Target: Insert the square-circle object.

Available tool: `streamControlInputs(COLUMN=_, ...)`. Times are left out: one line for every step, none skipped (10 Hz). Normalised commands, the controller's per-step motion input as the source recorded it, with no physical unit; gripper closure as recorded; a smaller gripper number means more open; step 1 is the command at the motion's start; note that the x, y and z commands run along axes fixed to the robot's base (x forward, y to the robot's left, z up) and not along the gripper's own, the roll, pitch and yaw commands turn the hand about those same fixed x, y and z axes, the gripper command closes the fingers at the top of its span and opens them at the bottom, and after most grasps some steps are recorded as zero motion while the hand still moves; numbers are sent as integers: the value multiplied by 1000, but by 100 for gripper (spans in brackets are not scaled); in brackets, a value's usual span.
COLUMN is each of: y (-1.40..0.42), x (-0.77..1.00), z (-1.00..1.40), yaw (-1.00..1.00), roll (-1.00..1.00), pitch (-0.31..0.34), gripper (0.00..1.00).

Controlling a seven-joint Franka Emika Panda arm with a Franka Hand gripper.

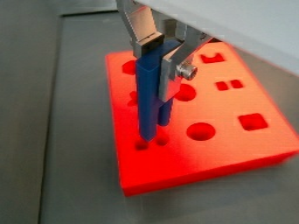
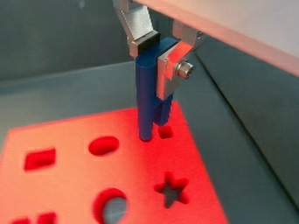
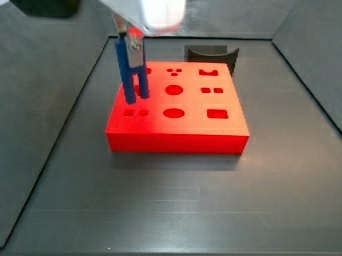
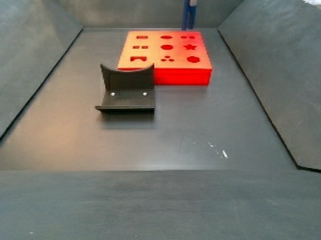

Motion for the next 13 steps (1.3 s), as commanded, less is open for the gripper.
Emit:
streamControlInputs(y=0, x=0, z=0, yaw=-931, roll=-161, pitch=-196, gripper=100)
streamControlInputs(y=0, x=0, z=-9, yaw=-943, roll=-134, pitch=-220, gripper=100)
streamControlInputs(y=0, x=0, z=-109, yaw=-977, roll=-90, pitch=-214, gripper=100)
streamControlInputs(y=0, x=0, z=-174, yaw=-1000, roll=-57, pitch=-184, gripper=100)
streamControlInputs(y=0, x=0, z=-260, yaw=-1000, roll=-10, pitch=-144, gripper=100)
streamControlInputs(y=-34, x=9, z=-183, yaw=-1000, roll=0, pitch=-79, gripper=100)
streamControlInputs(y=0, x=0, z=-171, yaw=-306, roll=56, pitch=0, gripper=100)
streamControlInputs(y=0, x=0, z=-31, yaw=-306, roll=140, pitch=71, gripper=100)
streamControlInputs(y=0, x=6, z=46, yaw=-437, roll=250, pitch=229, gripper=100)
streamControlInputs(y=0, x=20, z=0, yaw=-454, roll=219, pitch=189, gripper=100)
streamControlInputs(y=-49, x=0, z=-46, yaw=-151, roll=134, pitch=31, gripper=100)
streamControlInputs(y=-111, x=0, z=-120, yaw=0, roll=81, pitch=0, gripper=100)
streamControlInputs(y=-151, x=0, z=-151, yaw=0, roll=64, pitch=0, gripper=100)
